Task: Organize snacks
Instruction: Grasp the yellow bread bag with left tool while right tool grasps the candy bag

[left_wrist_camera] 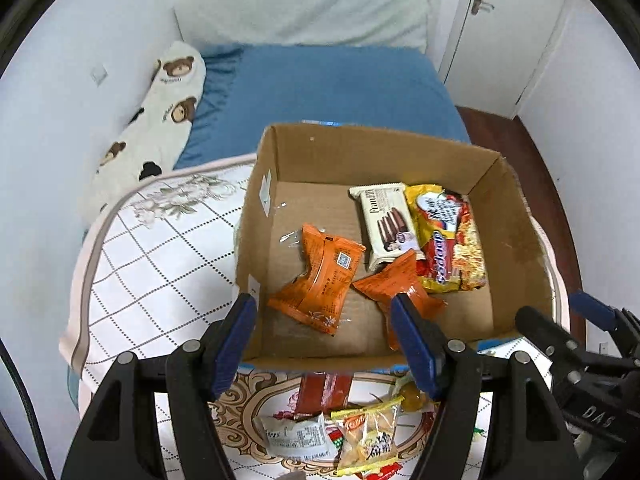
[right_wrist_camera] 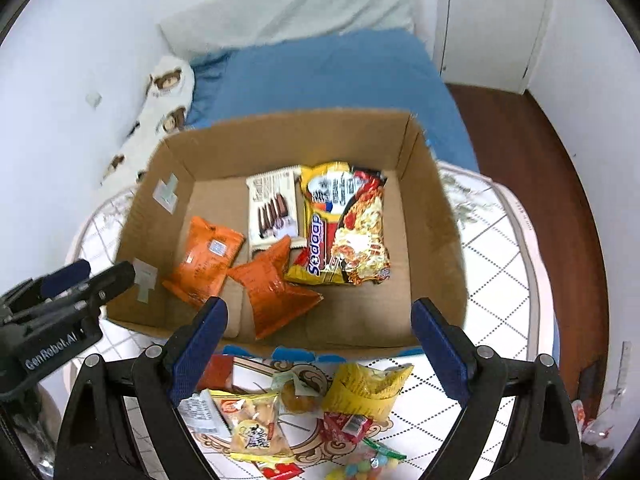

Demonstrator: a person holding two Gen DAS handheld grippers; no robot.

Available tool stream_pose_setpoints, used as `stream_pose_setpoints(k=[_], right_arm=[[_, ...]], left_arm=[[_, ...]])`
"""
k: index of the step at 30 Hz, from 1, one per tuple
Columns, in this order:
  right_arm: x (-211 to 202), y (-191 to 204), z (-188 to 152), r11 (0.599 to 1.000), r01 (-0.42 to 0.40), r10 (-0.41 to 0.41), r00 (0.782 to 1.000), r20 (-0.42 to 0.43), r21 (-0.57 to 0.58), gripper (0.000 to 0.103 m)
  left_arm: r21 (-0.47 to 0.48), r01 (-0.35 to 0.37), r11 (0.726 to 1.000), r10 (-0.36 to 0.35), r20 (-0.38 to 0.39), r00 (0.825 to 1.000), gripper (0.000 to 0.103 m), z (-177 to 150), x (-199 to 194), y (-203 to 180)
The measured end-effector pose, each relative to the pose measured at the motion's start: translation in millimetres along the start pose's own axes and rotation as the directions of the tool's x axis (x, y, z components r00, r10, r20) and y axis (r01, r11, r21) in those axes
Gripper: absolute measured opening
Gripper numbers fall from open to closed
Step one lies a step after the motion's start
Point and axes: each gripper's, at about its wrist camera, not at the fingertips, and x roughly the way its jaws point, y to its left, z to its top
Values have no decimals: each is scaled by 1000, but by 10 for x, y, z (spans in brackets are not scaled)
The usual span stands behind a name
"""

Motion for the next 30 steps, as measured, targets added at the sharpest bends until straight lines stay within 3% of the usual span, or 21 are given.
stream_pose_setpoints(k=[7,12,14,17,20,25,28,30], right_arm=[[-497,-61,-208,997,-59,56,996,66,41,95],[-471,-182,-540,993,-95,93,995,25,73,95],[-339,-252,-724,992,-93,95,995,-15,86,92],[-57,-426,-1025,986,-105,119,987,-105,130,59],[197,-647,-1332,974,-97,134,976,-173,206,59],[561,-997,-1783,944,-44,141,950,-277,328,64],[760,-1104,-2032,931,-17,148,931,-334,366,68],[888,-1113,-2167,928,-2,149,918,-366,373,68]], left_arm=[[-7,18,1000,-17,49,999,68,-269,-350,17],[-46,26,999,-28,-42,999,68,-725,-160,32],[-69,57,996,-67,-151,986,68,-983,125,4],[-83,89,993,-110,-294,950,68,-1323,549,-124],[-60,84,995,-101,-382,919,68,-1549,930,-317],[-15,58,998,-58,-447,893,68,-1653,1379,-546],[24,32,999,-18,-446,895,66,-1701,1550,-652],[54,18,998,7,-425,905,59,-1738,1564,-701]])
